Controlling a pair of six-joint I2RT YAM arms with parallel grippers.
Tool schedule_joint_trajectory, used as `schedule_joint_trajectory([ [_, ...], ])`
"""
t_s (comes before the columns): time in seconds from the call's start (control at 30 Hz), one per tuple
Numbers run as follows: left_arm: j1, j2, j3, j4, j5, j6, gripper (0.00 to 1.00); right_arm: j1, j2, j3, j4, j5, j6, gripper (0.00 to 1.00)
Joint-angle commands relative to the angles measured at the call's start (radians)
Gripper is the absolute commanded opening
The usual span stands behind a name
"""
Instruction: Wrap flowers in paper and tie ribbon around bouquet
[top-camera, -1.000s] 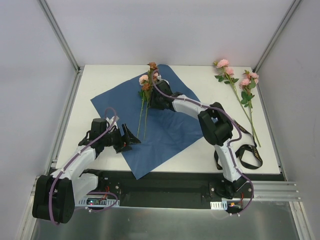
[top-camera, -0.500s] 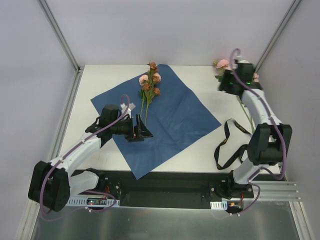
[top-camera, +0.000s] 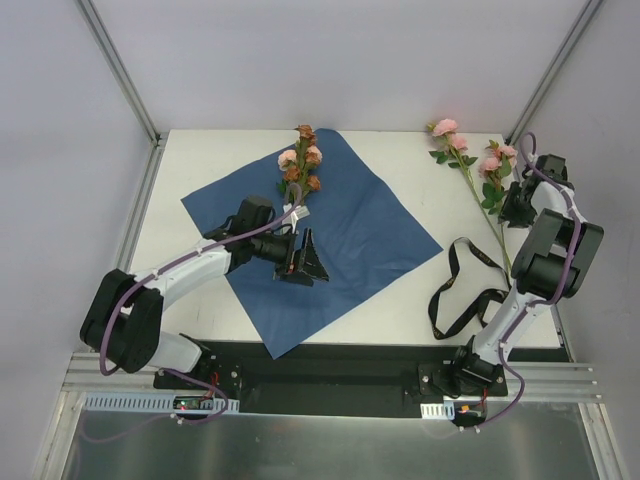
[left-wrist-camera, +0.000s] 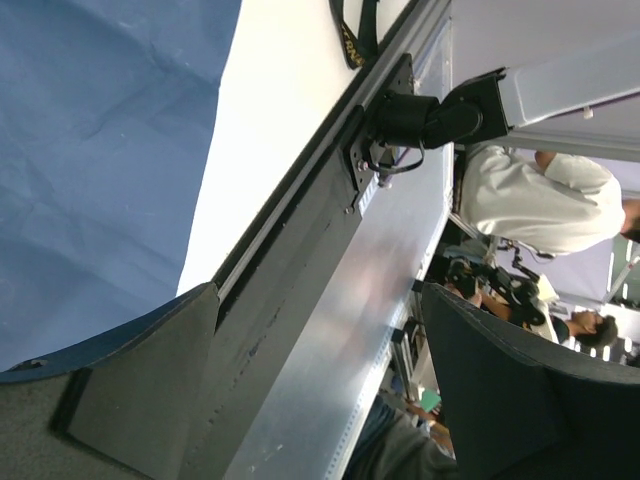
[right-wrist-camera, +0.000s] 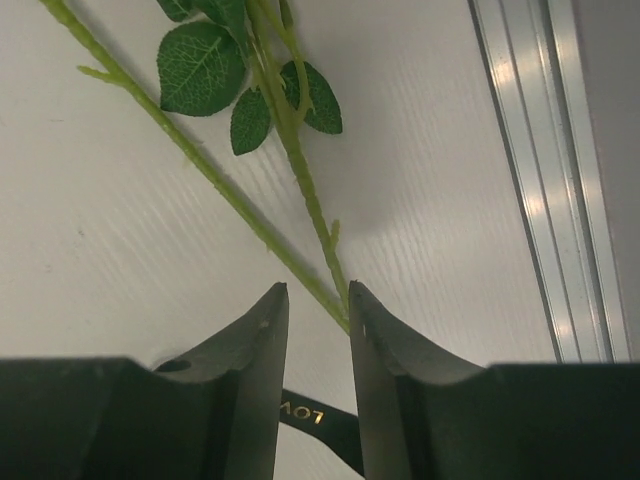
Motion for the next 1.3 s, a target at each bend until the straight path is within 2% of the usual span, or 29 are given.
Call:
schedule_joint_trajectory([
  [0.0,-0.002,0.027,0.030,0.011,0.094,0.033,0.82,-0.006,0.051,0.070,-0.036,-0.002,-0.056,0.33],
  [0.17,0.024,0.038,0.033,0.011,0.108,0.040,0.81,-0.003,0.135,0.131,-0.076,0.011,-0.079,0.28],
  [0.33,0.070,0.021,0.027,0.011,0.091,0.048,0.81,-0.003,0.152,0.146,-0.076,0.010,-0.102,0.16],
  [0.5,0.108,-0.015,0.013,0.011,0.062,0.062,0.82,0.005,0.195,0.192,-0.097,0.019,-0.130,0.12],
  [0.6,0.154,-0.037,-0.004,0.009,0.071,0.066,0.82,0.013,0.173,0.191,-0.093,0.022,-0.119,0.01],
  [0.7,0.202,-0.045,-0.006,0.011,0.071,0.060,0.82,0.022,0.100,0.185,-0.090,0.051,-0.093,0.00],
  [0.77,0.217,-0.046,0.002,0.009,0.080,0.059,0.82,0.028,-0.007,0.154,-0.058,0.106,-0.064,0.00],
  [0.97,0.257,-0.092,-0.009,0.011,0.062,0.069,0.82,0.042,-0.276,0.068,0.011,0.143,-0.012,0.01],
  [1.1,0.257,-0.128,-0.001,-0.038,-0.007,0.114,0.83,0.053,-0.385,0.059,-0.005,0.104,0.043,0.00],
  [1.2,0.257,-0.118,0.017,-0.045,0.013,0.115,0.82,0.066,-0.478,0.036,-0.006,-0.025,0.161,0.01],
  [1.27,0.259,-0.129,0.014,-0.058,-0.004,0.108,0.82,0.100,-0.532,-0.060,0.049,-0.154,0.288,0.00],
])
